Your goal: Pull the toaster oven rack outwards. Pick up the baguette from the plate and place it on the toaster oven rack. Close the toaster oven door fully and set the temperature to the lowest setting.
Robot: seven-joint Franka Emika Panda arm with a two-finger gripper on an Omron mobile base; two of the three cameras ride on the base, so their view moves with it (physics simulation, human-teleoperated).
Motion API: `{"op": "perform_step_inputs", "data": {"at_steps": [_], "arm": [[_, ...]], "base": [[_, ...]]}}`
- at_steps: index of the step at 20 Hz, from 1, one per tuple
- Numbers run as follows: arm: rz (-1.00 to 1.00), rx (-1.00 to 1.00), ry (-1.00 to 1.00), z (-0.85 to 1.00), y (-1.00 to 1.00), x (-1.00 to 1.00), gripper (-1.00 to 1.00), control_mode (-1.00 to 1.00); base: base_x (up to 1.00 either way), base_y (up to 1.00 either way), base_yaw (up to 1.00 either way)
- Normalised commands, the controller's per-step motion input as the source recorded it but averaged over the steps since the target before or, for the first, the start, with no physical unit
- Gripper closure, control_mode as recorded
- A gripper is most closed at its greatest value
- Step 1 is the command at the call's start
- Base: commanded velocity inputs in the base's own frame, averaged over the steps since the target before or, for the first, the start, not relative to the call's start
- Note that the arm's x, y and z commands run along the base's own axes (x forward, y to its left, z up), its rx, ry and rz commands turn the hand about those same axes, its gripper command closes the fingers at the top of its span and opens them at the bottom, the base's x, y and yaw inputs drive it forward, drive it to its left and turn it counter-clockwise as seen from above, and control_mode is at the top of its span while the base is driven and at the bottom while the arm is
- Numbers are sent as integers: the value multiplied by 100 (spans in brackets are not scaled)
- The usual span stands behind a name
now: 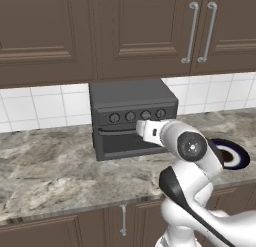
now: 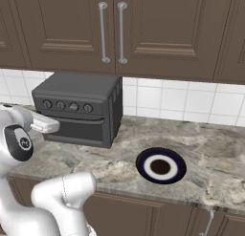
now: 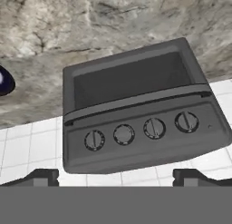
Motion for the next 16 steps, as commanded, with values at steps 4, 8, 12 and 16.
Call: {"op": "perform_step_inputs", "data": {"at_steps": [4,8,12,16], "arm": [[0,38,0,0,-52,-4,-100,-100],[0,36,0,-2,-16,0,-100,-100],[-5,27,0,0,0,0,-100,-100],[0,30,-1,0,-3,0,-100,-100]], "base": [[0,0,0],[0,0,0],[0,0,0],[0,0,0]]}}
